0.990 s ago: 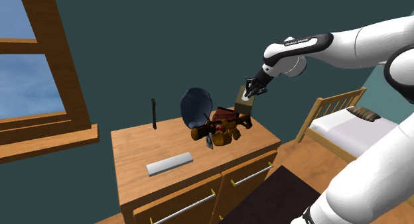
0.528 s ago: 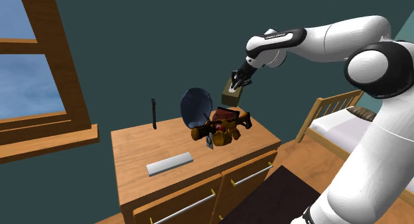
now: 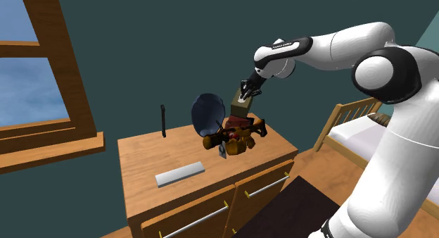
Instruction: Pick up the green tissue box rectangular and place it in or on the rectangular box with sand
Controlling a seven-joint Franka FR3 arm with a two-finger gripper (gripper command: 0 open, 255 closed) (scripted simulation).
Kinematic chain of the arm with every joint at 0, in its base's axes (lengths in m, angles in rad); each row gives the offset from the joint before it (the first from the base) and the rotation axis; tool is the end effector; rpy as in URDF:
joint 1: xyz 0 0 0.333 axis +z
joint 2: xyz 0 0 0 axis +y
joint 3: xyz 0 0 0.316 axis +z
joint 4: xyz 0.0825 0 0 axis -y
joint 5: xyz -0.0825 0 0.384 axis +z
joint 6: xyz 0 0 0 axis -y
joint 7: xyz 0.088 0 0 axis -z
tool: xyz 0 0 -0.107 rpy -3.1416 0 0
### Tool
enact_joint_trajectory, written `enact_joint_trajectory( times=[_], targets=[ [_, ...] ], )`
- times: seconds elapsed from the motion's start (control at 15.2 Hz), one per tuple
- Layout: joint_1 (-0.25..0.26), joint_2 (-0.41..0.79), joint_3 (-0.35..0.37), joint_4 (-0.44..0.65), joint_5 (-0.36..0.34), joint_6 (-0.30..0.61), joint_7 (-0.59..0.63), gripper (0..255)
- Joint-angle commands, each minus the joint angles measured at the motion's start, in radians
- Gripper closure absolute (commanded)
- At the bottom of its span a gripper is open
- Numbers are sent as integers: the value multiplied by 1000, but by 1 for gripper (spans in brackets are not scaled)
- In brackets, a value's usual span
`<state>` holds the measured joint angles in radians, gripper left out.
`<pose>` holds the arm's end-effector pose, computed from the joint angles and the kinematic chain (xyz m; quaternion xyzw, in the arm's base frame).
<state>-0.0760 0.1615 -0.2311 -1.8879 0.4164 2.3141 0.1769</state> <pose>0.5993 -0.1754 0.4515 -0.9169 0.3441 -0.1427 0.1429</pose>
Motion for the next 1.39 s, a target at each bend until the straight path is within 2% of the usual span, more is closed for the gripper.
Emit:
enact_joint_trajectory(
  times=[0.0,0.86,1.32],
  targets=[
    [0,12,3,-11,10,21,-10,255],
    [-10,91,26,-83,97,159,-102,255],
    [-10,91,26,-83,97,159,-102,255]
  ],
)
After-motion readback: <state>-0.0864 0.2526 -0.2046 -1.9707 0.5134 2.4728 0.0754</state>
